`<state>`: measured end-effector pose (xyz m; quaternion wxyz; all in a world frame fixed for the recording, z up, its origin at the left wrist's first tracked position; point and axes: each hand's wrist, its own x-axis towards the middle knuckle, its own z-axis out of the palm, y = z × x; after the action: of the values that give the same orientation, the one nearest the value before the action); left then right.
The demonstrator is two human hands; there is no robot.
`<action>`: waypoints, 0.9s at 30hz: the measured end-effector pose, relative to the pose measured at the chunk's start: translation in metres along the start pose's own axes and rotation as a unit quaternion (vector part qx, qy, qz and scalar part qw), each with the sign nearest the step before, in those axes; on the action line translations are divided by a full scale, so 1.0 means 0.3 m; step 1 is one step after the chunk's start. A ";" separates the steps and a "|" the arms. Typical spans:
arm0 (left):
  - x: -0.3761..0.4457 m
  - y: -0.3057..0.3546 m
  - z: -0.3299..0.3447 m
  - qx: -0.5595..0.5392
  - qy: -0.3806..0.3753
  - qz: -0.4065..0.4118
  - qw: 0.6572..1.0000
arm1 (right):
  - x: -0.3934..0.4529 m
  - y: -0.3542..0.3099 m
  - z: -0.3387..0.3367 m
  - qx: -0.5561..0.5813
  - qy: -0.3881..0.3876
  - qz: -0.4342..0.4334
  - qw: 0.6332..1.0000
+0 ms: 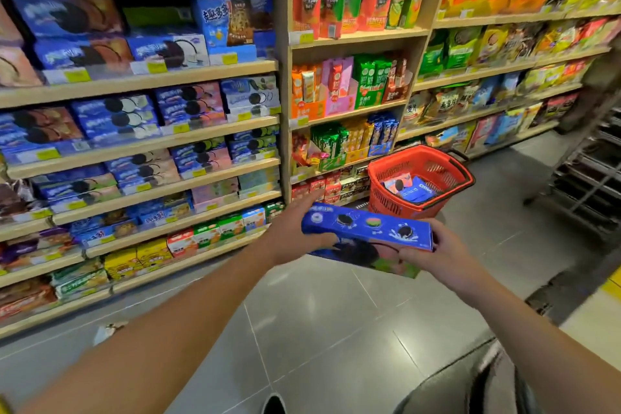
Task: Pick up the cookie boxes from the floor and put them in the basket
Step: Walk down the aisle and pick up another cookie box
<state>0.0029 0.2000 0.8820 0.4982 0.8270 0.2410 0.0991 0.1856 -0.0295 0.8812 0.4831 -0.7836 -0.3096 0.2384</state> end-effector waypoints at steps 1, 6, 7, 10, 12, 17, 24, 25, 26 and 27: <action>0.078 -0.015 -0.019 0.031 0.007 0.019 0.999 | 0.065 -0.001 0.005 0.017 0.001 0.016 1.000; 0.428 -0.046 -0.069 0.109 0.003 0.088 0.990 | 0.286 -0.012 -0.001 0.081 0.043 0.053 0.994; 0.499 -0.050 -0.055 0.111 0.005 0.098 0.989 | 0.327 -0.008 -0.007 0.089 0.059 0.060 0.992; 0.658 -0.064 0.003 0.108 -0.007 0.100 0.989 | 0.439 0.017 -0.010 0.087 0.114 0.056 0.988; 0.774 -0.071 0.045 0.106 -0.015 0.095 0.990 | 0.528 0.044 -0.025 0.075 0.156 0.061 0.983; 1.075 -0.056 0.170 0.122 -0.033 0.097 0.987 | 0.794 0.182 -0.138 0.074 0.202 0.090 0.972; 1.502 0.002 0.364 0.136 -0.056 0.059 0.987 | 1.174 0.369 -0.400 0.058 0.169 0.123 0.976; 1.560 0.018 0.393 0.128 -0.056 0.055 0.989 | 1.231 0.384 -0.447 0.054 0.163 0.127 0.977; 1.620 0.030 0.416 0.119 -0.057 0.050 0.990 | 1.290 0.400 -0.491 0.050 0.157 0.129 0.978; 1.676 0.038 0.436 0.114 -0.057 0.043 0.991 | 1.344 0.411 -0.529 0.040 0.151 0.131 0.979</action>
<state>0.4935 0.3441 0.7904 0.4085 0.8925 0.1860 0.0455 0.6038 0.1201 0.8064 0.5201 -0.8240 -0.1181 0.1911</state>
